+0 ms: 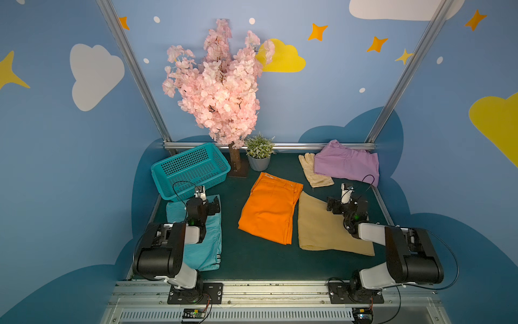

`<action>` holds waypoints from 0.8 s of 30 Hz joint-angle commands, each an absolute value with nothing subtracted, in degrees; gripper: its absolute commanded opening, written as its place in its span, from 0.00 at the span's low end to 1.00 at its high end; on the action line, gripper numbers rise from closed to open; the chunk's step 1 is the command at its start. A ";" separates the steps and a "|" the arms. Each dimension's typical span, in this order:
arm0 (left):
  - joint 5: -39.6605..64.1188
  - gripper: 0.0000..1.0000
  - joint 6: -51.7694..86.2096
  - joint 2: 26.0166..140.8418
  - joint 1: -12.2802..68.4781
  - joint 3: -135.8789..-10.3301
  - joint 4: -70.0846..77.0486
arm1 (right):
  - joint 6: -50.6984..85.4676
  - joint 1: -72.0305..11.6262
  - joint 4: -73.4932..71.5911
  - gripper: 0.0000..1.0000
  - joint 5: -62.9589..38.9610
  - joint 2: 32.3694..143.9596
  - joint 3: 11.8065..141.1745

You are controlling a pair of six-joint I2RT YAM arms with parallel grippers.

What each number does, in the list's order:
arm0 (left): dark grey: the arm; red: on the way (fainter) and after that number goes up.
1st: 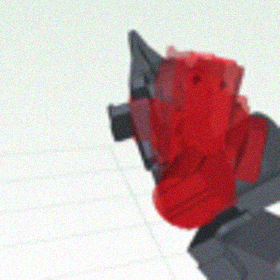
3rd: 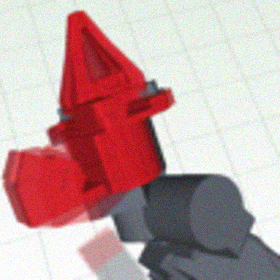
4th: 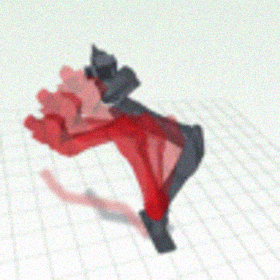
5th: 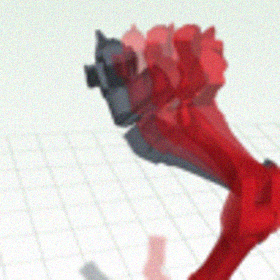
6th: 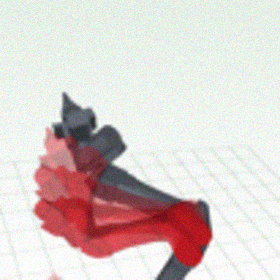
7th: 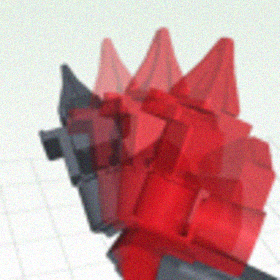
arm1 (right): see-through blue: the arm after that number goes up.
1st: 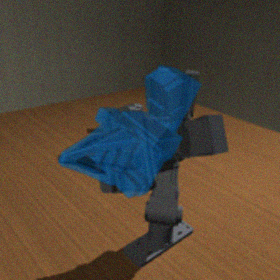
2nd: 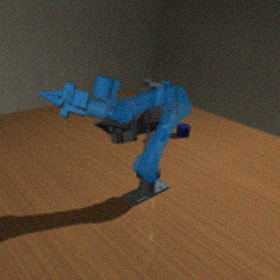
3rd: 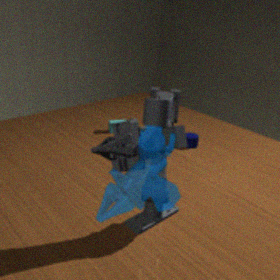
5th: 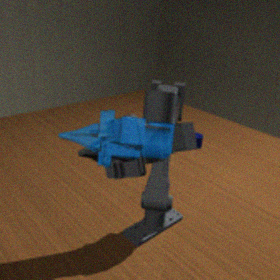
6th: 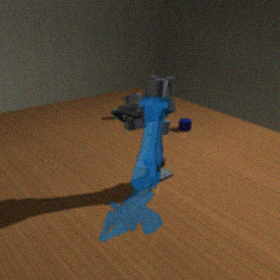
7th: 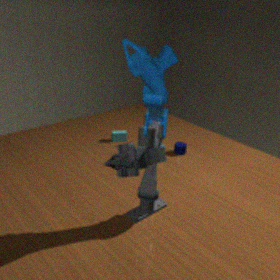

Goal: Put the folded long pants in the basket
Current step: Pick up the basket from the center of the board.

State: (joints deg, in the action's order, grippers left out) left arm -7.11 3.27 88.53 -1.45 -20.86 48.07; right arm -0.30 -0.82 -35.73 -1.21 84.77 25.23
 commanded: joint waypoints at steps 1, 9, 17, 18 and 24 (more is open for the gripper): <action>-7.11 1.00 3.08 87.81 -1.35 -21.37 49.02 | -0.25 -0.29 -36.08 0.98 -2.39 84.39 25.99; -27.91 1.00 12.16 67.16 6.29 -29.48 20.17 | 4.99 -0.43 -22.67 0.98 2.19 73.62 31.32; -0.98 0.89 48.65 57.10 -9.08 -42.16 -20.90 | 41.54 2.76 6.10 0.97 -8.11 64.15 39.75; -2.53 0.86 52.02 56.87 -9.36 -43.21 -23.82 | 37.46 2.81 5.64 0.95 -13.84 63.40 39.56; 3.80 0.74 67.05 68.19 -12.09 -51.86 -30.95 | 28.96 -5.42 14.67 0.88 -9.83 58.08 38.93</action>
